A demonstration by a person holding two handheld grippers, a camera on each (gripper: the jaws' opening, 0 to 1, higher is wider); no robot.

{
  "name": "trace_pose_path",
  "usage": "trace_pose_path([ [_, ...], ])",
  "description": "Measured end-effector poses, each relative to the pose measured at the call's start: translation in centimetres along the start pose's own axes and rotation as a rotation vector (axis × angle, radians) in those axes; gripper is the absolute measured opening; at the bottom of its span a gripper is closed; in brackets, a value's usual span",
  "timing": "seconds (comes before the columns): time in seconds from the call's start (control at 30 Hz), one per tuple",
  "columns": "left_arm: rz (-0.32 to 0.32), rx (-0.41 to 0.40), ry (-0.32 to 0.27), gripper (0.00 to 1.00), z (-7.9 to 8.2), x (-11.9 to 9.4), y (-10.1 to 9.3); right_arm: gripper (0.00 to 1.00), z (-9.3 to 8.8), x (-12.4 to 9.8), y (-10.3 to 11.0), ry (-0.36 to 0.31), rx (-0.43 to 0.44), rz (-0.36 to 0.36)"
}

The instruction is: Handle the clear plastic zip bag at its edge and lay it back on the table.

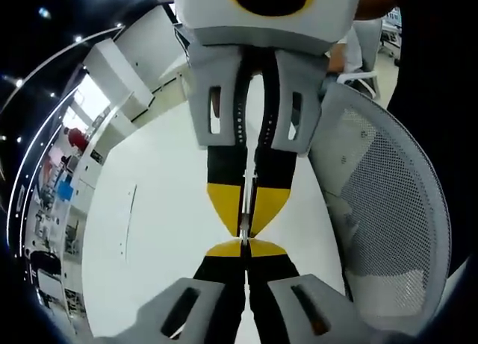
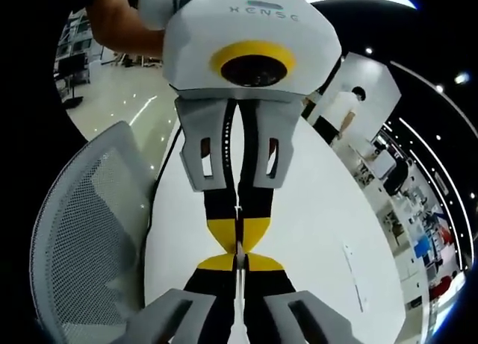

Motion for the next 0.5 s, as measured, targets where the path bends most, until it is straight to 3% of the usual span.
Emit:
trace_pose_path([
  [0.5,0.012,-0.007,-0.017,0.00,-0.21,-0.29,0.28,0.00,-0.20,-0.05,-0.20,-0.012,0.011,-0.011],
])
Point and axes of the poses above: the point that each gripper's makers call its tool centre point, and the gripper's own axes: x roughly forward along the fingers, y roughly to its left, z roughly out of its top, the point moved 8 cm from there along -x, roughly backward along the fingers, and after that the axes turned 1 degree about -x, right-handed, at the moved point
